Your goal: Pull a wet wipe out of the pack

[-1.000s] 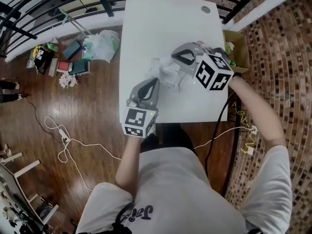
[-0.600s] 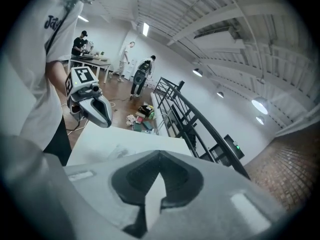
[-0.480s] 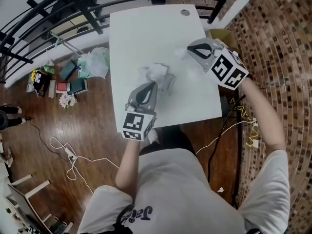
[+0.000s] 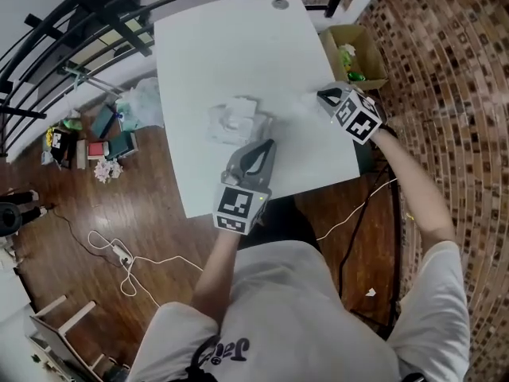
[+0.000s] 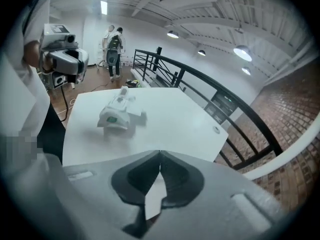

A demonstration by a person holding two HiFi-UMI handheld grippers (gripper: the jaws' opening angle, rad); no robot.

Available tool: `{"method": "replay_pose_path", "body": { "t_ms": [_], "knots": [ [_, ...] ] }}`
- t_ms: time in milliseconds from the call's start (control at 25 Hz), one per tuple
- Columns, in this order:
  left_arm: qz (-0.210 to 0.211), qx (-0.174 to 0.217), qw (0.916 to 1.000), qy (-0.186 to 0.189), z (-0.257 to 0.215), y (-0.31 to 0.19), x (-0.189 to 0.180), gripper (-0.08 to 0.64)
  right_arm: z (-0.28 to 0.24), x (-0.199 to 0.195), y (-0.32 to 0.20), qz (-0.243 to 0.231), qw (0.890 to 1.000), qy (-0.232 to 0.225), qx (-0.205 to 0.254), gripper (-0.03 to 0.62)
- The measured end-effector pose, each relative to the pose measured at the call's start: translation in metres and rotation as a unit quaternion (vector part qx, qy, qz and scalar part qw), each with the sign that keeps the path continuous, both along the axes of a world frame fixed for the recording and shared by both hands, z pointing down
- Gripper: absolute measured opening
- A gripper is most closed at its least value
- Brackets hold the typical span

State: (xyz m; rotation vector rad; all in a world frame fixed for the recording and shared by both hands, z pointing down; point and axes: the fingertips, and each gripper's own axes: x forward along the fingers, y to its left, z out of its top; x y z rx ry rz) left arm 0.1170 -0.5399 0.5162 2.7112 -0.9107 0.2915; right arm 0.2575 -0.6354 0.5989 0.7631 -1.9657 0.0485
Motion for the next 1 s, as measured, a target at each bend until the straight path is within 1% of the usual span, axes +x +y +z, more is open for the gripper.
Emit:
{"method": "replay_pose_path", "body": {
  "t_ms": [120, 280, 400, 440, 600, 760, 840, 920, 1000],
  "knots": [
    [0.012, -0.012, 0.9999, -0.003, 0.007, 0.009, 0.01, 0.015, 0.033, 0.007, 0.001, 0.032, 0.999, -0.002, -0.02, -0.005],
    [0.015, -0.014, 0.9997, -0.013, 0.014, 0.011, 0.008, 0.015, 0.066, 0.006, 0.001, 0.069, 0.996, -0.007, -0.049, -0.004],
    [0.017, -0.017, 0.9996, -0.018, 0.016, 0.016, 0.003, 0.015, 0.069, 0.005, 0.001, 0.099, 0.994, -0.029, -0.042, 0.004],
    [0.017, -0.016, 0.9996, -0.017, 0.015, 0.018, 0.0, 0.015, 0.064, 0.005, 0.001, 0.109, 0.993, -0.041, -0.037, 0.02],
    [0.014, -0.013, 0.9998, -0.005, -0.001, 0.026, -0.014, 0.015, 0.026, 0.004, 0.004, 0.133, 0.988, -0.079, -0.008, 0.069],
    [0.01, 0.009, 0.9999, 0.01, -0.029, 0.039, -0.029, 0.015, -0.039, 0.006, 0.026, 0.152, 0.982, -0.098, 0.049, 0.081],
    [0.007, 0.023, 0.9995, 0.022, -0.046, 0.048, -0.037, 0.015, -0.077, 0.003, 0.048, 0.165, 0.975, -0.12, 0.086, 0.081],
    [0.002, 0.039, 0.9986, 0.037, -0.064, 0.06, -0.042, 0.015, -0.111, -0.003, 0.077, 0.176, 0.966, -0.148, 0.121, 0.08],
    [-0.003, 0.055, 0.9972, 0.049, -0.081, 0.071, -0.044, 0.015, -0.138, -0.012, 0.109, 0.186, 0.955, -0.18, 0.147, 0.071]
  ]
}}
